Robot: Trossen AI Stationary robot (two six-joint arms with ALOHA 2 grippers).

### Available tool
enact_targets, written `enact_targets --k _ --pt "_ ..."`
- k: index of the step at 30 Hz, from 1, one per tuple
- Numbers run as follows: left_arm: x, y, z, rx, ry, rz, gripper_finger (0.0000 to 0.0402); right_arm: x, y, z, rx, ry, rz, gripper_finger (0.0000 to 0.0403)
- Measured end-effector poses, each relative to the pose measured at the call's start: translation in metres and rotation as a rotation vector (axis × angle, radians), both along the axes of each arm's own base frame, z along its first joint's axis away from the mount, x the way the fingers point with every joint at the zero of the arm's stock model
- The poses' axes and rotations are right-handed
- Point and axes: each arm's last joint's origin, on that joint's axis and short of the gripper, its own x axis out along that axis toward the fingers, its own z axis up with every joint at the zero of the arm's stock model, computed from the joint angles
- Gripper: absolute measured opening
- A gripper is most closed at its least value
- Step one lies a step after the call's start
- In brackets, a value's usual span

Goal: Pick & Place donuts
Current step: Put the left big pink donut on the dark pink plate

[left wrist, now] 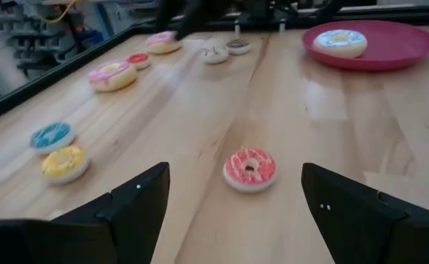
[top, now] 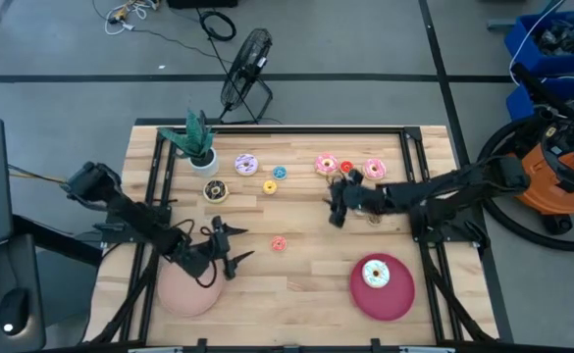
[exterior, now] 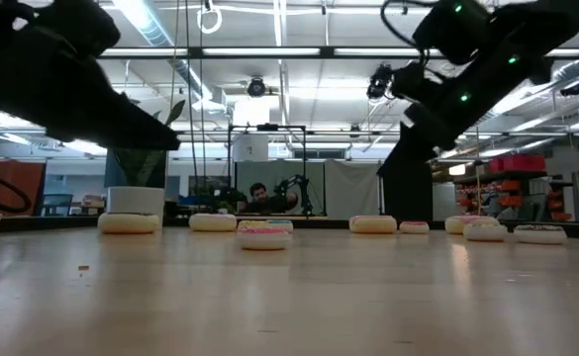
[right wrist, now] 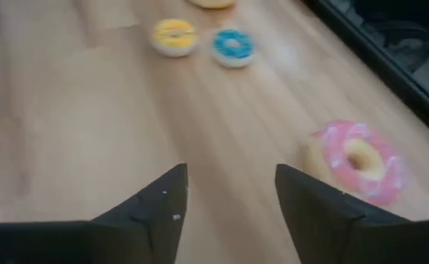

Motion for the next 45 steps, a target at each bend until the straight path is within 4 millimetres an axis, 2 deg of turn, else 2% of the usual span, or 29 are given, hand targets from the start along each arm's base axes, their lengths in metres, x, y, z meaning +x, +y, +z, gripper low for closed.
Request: enact_targets --k 5,10,15,20,27,33,40,45 --pt "0.011 0.005 -0.006 0.018 -0.010 -0.029 0.0314 -0.002 -0.032 0.001 0.013 -0.002 -0.024 0.0249" --pt "0.015 0.008 -0.013 0.017 0.004 -0.034 0.0314 -0.006 -0.057 0.003 -0.004 -0.003 -0.004 0.0270" --pt "0.017 0.009 -0.014 0.021 0.001 -0.031 0.0314 -0.004 -0.074 -0.002 -0.024 -0.015 0.044 0.0285" --pt "0.018 0.008 -0.012 0.038 -0.015 -0.041 0.0314 0.000 -0.086 -0.019 -0.047 0.036 0.064 0.0284" --pt "0.018 0.008 -0.010 0.048 -0.024 -0.052 0.0314 -0.001 -0.098 -0.039 -0.054 0.117 0.059 0.0270" --pt "0.018 0.008 -0.010 0.048 -0.024 -0.052 0.0314 0.003 -0.110 -0.046 -0.062 0.138 0.043 0.0249" --pt "0.018 0.008 -0.010 0.048 -0.023 -0.052 0.0314 0.021 -0.120 -0.052 -0.020 0.213 0.106 0.0208" --pt "0.018 0.008 -0.010 0.048 -0.023 -0.052 0.0314 0.026 -0.123 -0.053 -0.007 0.256 0.111 0.0161"
